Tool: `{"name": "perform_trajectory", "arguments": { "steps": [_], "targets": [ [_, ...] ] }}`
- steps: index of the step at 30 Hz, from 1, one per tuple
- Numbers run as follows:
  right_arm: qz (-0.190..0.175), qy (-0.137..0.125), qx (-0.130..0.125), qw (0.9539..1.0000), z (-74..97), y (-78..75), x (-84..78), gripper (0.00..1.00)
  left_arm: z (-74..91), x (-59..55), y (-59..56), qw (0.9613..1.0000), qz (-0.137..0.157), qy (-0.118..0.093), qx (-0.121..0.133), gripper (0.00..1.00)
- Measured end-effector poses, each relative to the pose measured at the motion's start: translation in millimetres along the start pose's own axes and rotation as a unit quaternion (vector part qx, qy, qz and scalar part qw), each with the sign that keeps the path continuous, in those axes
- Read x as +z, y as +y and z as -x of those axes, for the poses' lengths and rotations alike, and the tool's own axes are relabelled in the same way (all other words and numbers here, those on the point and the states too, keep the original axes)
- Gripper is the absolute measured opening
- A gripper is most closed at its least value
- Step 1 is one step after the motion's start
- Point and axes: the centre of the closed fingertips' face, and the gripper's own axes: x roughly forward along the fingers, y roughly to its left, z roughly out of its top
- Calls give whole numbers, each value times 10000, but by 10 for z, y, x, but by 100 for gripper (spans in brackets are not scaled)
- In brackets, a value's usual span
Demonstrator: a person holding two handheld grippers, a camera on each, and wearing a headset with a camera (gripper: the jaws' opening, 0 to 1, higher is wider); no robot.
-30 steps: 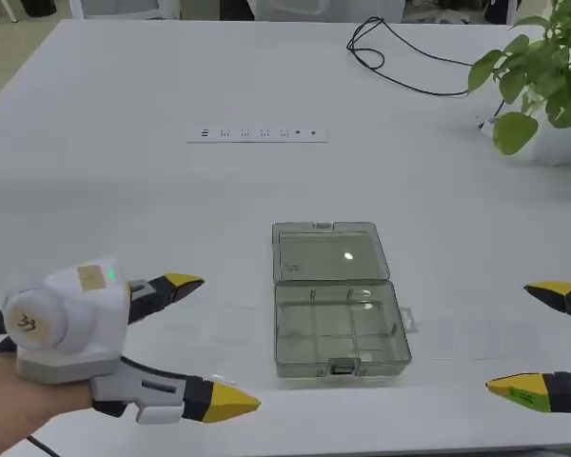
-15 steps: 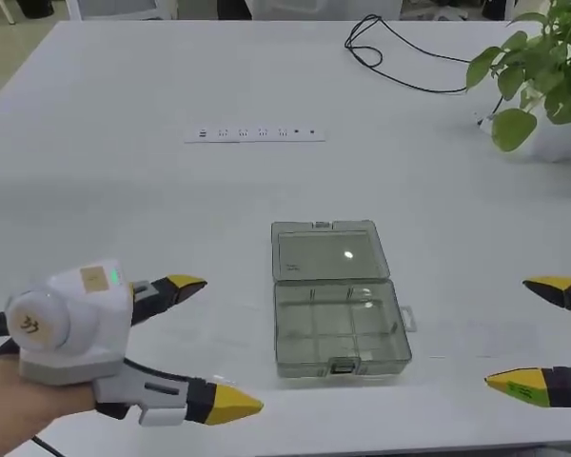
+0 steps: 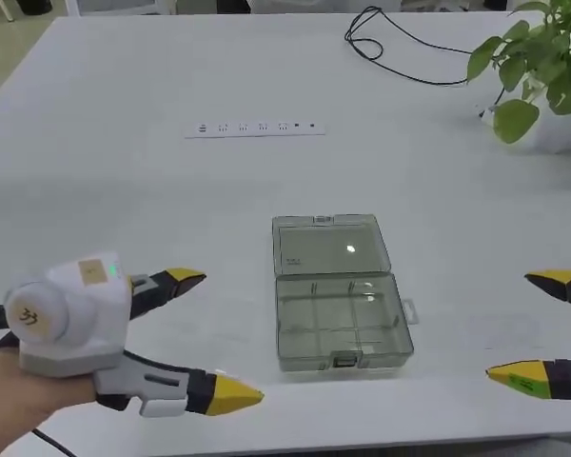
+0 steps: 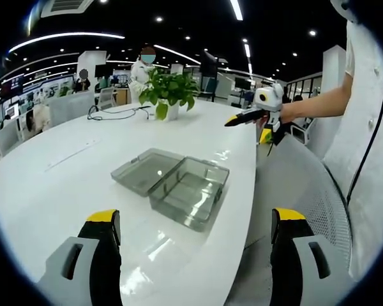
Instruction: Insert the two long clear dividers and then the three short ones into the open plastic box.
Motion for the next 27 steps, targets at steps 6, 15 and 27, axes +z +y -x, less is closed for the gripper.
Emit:
{"name": "perform_trajectory", "arguments": {
  "steps": [6,15,27],
  "targets": [
    [-15,-3,1,10000,-2,7,-6,88,12,-22,37,10000,42,24,55,100],
    [-42,-31,-6,10000,3,13,2,87,67,-85,188,9994,173,116,283,100],
    [-80,-76,-34,9999,4,12,13,87,168,-256,464,9942,644,413,759,91]
  ]
}}
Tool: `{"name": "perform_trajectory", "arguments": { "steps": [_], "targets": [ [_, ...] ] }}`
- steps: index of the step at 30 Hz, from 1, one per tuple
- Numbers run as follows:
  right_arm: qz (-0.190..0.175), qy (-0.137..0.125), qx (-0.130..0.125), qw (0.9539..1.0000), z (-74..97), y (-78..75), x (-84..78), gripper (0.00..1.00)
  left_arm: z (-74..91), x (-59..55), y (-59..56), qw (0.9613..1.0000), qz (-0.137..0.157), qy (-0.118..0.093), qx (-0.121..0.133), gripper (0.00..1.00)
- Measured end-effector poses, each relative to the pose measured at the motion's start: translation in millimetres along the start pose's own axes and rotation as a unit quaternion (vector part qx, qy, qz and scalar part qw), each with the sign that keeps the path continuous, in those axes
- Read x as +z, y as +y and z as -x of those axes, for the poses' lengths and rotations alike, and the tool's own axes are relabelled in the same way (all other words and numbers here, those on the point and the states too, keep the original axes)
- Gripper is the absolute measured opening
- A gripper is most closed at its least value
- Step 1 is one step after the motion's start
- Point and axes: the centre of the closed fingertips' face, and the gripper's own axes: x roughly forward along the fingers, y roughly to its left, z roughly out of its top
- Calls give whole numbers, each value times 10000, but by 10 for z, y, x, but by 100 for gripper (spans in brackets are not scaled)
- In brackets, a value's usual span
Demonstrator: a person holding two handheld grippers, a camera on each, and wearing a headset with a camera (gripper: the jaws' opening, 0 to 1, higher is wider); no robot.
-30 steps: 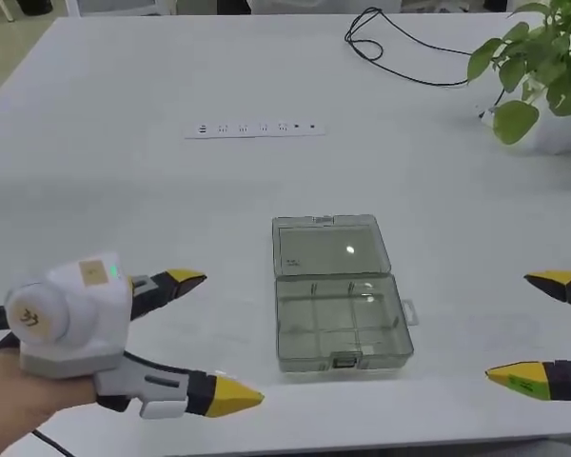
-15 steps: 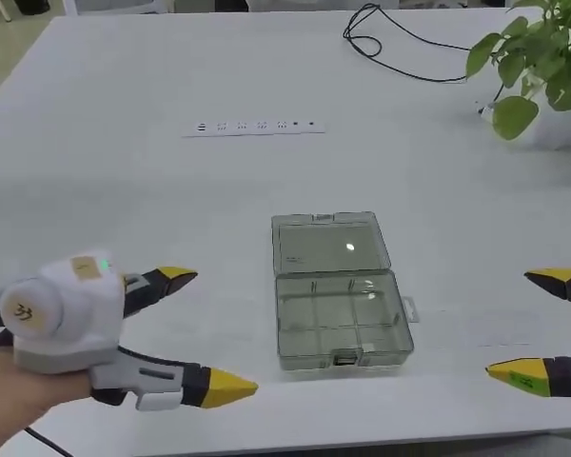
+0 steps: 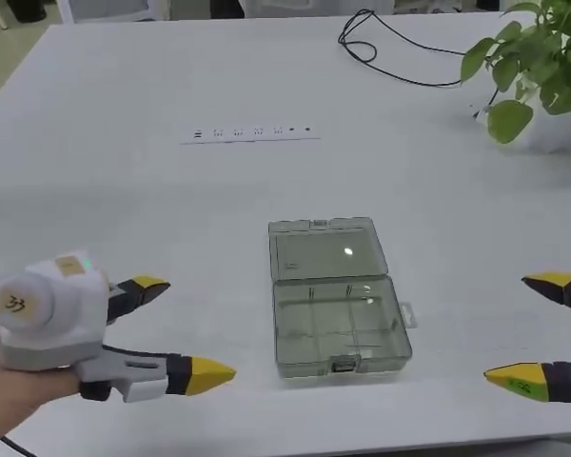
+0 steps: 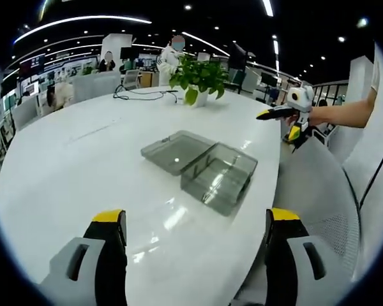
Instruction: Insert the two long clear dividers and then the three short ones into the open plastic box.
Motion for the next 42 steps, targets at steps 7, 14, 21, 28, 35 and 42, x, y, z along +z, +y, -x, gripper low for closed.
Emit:
{"name": "perform_trajectory", "arguments": {
  "steps": [7,14,21,28,35,42],
  "targets": [
    [-21,-28,-4,10000,-13,0,13,87,8,-173,140,9976,491,399,265,81],
    [-56,-64,-1,10000,-32,-5,29,86,9,-319,228,9916,996,694,440,73],
    [-91,-92,11,9999,-54,-2,38,86,-6,-466,327,9852,1186,1024,694,65],
    [-142,-94,33,9998,-80,1,31,85,-22,-634,439,9752,1372,1394,1034,55],
    [-167,-118,36,9998,-98,-16,49,85,-60,-765,526,9663,1327,1771,1319,48],
    [-193,-131,59,9997,-123,-24,56,84,-127,-863,560,9594,1293,2051,1439,43]
  ]
}}
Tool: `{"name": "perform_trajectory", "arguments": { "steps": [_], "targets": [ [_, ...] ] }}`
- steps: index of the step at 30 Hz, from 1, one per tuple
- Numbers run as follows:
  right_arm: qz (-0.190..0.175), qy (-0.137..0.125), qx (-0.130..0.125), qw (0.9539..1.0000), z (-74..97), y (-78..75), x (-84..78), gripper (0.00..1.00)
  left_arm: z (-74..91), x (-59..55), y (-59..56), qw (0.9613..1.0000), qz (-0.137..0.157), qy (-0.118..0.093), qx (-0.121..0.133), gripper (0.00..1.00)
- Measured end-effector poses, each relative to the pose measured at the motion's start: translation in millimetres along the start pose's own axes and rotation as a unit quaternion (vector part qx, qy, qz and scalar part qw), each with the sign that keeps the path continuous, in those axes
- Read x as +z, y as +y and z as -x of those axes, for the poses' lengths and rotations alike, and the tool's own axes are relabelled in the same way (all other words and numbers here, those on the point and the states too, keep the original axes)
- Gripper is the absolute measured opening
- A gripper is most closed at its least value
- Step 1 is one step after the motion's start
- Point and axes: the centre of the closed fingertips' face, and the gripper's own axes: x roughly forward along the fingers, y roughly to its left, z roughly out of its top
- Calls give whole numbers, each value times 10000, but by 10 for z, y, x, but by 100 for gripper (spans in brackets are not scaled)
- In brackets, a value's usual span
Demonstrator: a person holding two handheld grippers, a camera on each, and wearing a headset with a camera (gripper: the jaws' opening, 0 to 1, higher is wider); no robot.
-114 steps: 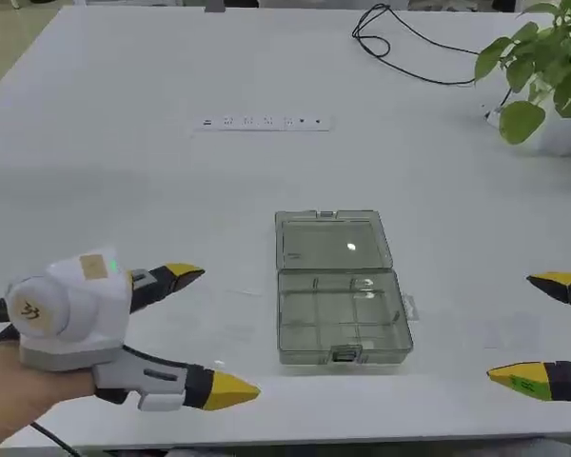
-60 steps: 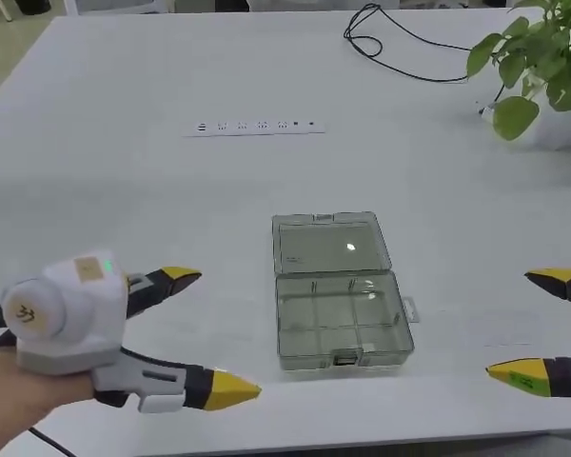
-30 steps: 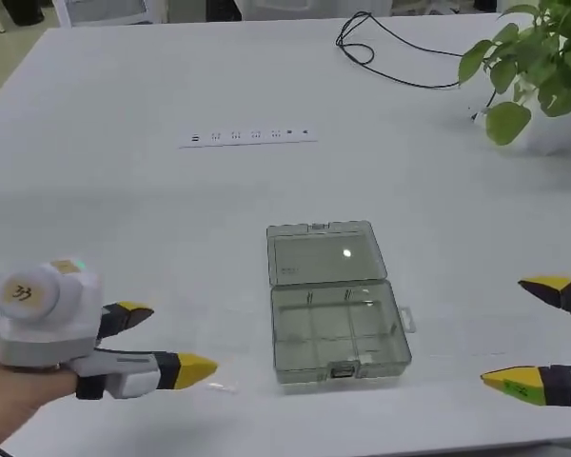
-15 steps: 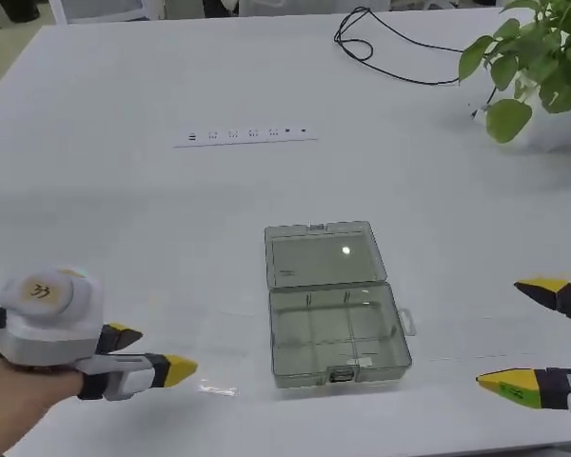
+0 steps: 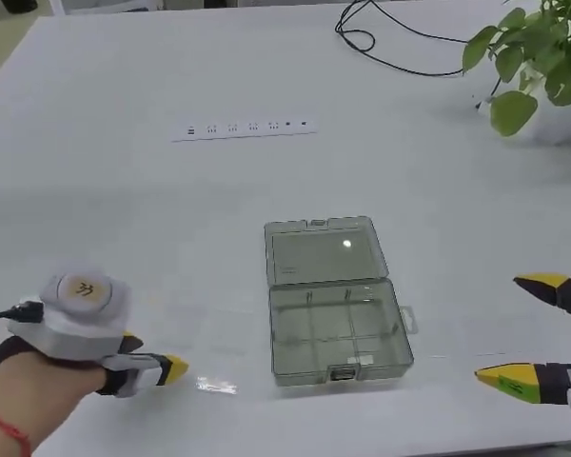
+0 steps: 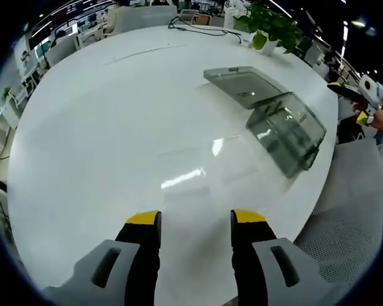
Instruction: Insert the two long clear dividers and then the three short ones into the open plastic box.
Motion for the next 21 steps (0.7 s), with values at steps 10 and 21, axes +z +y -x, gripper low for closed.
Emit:
{"name": "perform_trajectory", "arguments": {
  "steps": [10,21],
  "targets": [
    [-37,-12,-31,10000,10,-13,-19,84,-88,-44,97,9990,-147,254,345,39],
    [-70,-51,-61,9999,6,1,-28,84,-97,-64,163,9964,-483,513,464,33]
  ]
}}
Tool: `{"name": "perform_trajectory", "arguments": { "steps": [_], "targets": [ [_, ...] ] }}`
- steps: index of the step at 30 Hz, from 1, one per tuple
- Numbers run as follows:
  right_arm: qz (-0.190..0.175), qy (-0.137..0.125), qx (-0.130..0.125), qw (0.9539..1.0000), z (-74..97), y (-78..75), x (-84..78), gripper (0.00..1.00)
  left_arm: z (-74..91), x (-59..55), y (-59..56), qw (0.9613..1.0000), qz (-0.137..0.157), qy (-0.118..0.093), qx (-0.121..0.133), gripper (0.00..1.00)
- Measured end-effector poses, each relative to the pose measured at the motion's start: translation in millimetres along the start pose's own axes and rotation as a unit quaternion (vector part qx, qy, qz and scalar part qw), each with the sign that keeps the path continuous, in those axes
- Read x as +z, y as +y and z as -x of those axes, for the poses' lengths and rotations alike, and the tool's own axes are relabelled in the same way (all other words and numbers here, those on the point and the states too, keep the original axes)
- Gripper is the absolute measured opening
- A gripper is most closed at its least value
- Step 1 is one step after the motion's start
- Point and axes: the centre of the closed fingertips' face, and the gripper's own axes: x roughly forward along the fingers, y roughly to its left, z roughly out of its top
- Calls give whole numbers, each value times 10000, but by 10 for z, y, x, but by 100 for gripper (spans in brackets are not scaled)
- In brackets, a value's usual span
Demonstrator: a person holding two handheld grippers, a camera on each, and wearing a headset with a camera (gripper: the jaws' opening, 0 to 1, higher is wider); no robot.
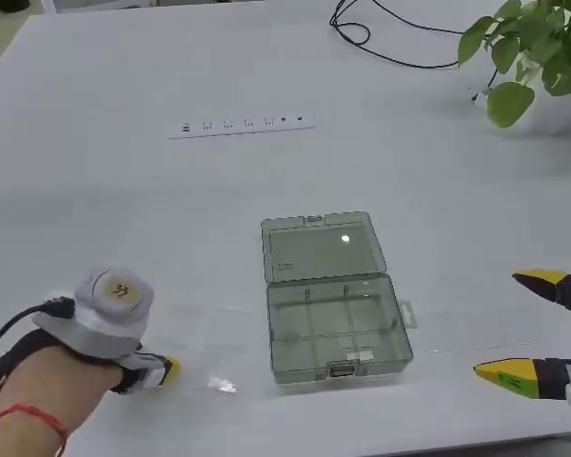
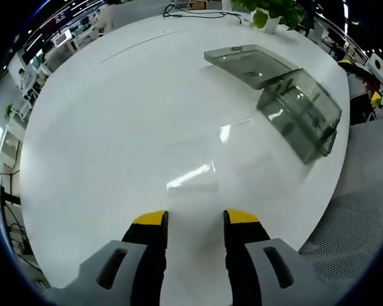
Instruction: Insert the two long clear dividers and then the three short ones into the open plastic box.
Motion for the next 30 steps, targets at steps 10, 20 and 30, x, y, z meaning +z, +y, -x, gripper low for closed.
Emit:
{"name": "perform_trajectory", "arguments": {
  "steps": [10,20,30],
  "targets": [
    [-34,-31,-22,10000,9,16,-20,83,-6,-4,14,9996,-128,225,-113,32],
    [-53,-19,-41,10000,18,25,-40,83,-8,2,19,9994,26,248,-226,31],
    [-58,6,1,10000,-6,63,-41,83,12,3,18,9993,171,106,-304,30]
  ]
}}
